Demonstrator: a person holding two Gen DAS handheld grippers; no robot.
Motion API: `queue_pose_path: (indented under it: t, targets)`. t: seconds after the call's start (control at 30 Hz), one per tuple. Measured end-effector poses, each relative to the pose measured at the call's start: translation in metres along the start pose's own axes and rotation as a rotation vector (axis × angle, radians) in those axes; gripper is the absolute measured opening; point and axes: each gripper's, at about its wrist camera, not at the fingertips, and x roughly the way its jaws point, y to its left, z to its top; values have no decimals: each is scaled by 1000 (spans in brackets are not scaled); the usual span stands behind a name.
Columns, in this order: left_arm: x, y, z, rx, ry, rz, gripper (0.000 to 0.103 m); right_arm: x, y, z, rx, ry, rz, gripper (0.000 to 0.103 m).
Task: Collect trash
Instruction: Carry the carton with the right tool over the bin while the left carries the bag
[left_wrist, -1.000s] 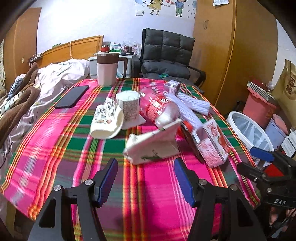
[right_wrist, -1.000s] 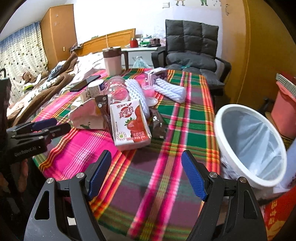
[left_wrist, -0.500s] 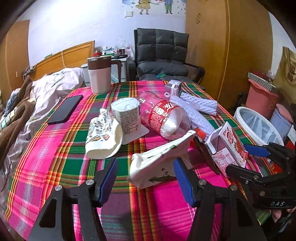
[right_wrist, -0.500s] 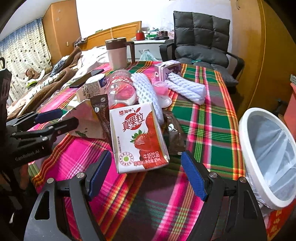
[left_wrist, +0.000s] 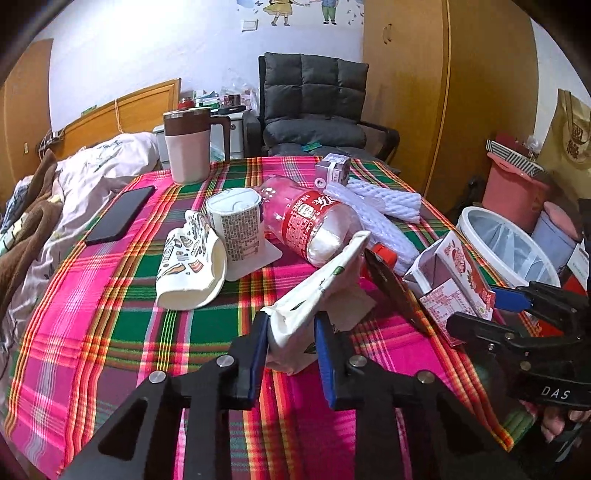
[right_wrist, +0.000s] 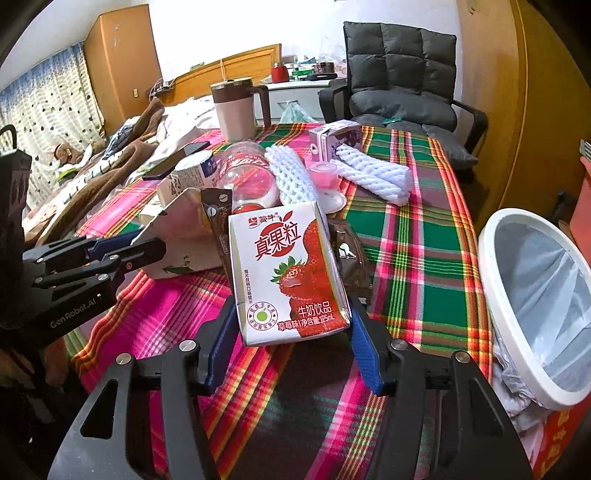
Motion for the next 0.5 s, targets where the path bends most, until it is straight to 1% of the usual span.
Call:
queue_pose_path:
  t: [0.27, 0.5]
  targets:
    - [-17, 1, -7, -59, 10, 6, 24, -12, -3, 0, 13, -22, -8, 58]
    - [-37, 3, -12, -100, 2, 41, 24, -23, -10, -1, 40, -49, -31, 58]
